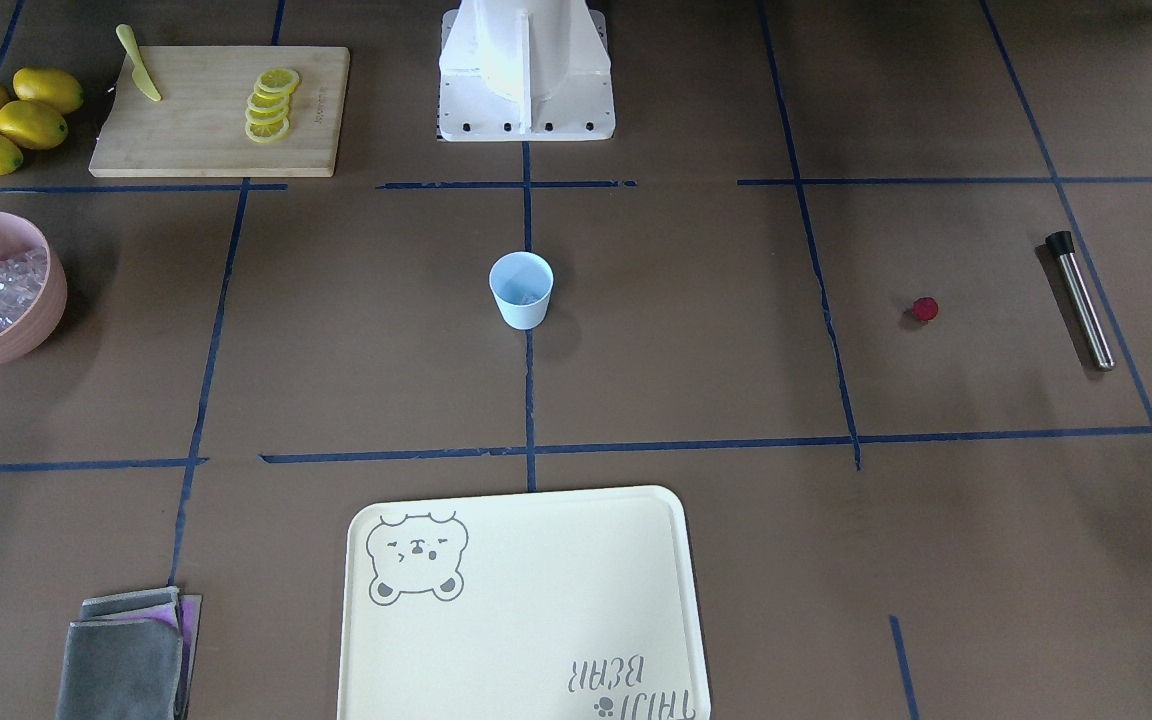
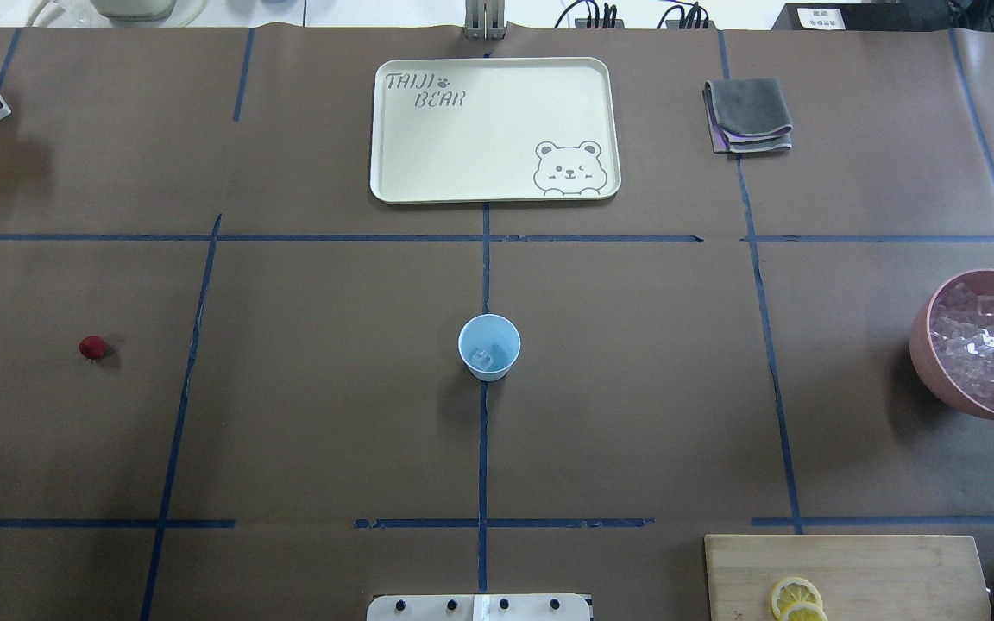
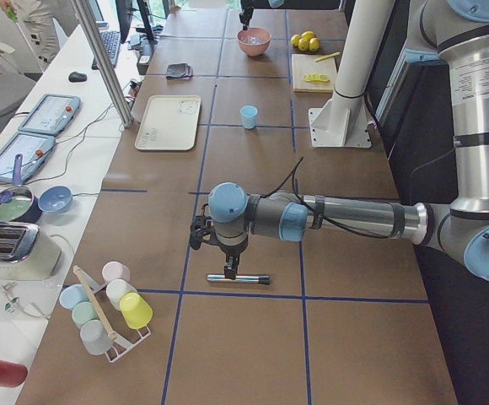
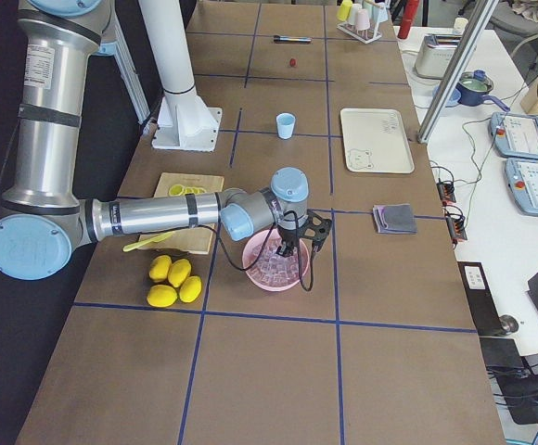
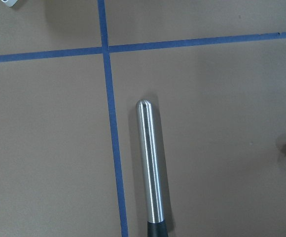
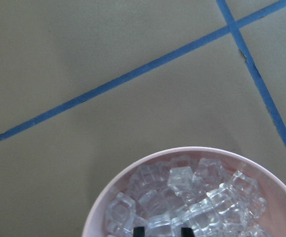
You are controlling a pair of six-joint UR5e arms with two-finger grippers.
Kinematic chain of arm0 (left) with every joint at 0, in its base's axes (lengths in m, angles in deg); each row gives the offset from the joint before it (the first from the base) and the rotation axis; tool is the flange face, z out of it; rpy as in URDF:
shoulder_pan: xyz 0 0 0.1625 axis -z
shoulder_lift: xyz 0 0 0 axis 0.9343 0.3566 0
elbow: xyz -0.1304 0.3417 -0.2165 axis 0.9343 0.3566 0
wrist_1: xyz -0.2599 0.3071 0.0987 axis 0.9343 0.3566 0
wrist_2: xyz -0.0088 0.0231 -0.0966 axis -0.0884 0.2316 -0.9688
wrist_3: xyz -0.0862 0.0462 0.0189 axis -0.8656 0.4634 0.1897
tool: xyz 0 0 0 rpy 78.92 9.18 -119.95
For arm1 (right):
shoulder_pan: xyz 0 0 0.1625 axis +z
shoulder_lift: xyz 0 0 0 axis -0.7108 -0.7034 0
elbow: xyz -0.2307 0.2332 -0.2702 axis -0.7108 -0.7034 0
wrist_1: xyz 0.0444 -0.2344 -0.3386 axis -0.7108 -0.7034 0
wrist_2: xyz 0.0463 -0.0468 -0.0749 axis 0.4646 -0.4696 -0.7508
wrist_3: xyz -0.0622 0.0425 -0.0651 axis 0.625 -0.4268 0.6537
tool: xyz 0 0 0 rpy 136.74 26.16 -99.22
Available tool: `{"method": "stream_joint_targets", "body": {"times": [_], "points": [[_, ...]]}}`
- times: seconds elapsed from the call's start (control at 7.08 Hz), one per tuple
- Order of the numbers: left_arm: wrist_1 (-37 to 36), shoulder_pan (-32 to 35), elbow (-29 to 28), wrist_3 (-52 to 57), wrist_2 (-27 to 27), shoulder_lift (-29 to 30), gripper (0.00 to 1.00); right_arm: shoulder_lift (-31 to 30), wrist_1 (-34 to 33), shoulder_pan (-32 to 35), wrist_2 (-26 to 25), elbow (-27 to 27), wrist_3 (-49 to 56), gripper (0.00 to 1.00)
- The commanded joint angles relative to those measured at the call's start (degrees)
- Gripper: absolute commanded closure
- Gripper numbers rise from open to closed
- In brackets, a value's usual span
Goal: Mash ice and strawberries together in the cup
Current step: 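Lower the right gripper into the bowl and grasp another ice cube, then carry the ice cube with the right gripper over the blue cup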
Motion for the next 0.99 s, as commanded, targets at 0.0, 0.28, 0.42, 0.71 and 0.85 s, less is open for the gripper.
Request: {"method": "stream_joint_targets", "body": {"times": [0.0,0.28,0.42,0.71,0.85], "points": [[0.08,0.06,0.2,-0.09,-1.25,0.0,0.0,2.25,-0.38,-0.14,0.45,5.1,-4.61,1.0],[0.08,0.06,0.37,0.0,-1.52,0.0,0.0,9.78,-0.03,-7.05,1.17,6.17,-16.19,0.98],[0.08,0.06,0.37,0.0,-1.52,0.0,0.0,15.04,-0.03,-11.18,1.16,6.27,-22.96,0.98],[0.08,0.06,0.46,-0.09,-1.52,0.0,0.0,24.54,-0.47,-21.8,-3.63,5.65,-33.96,0.98],[0.08,0.06,0.46,-0.09,-1.52,0.0,0.0,29.28,-0.65,-26.9,-7.15,4.43,-40.19,0.97]]}}
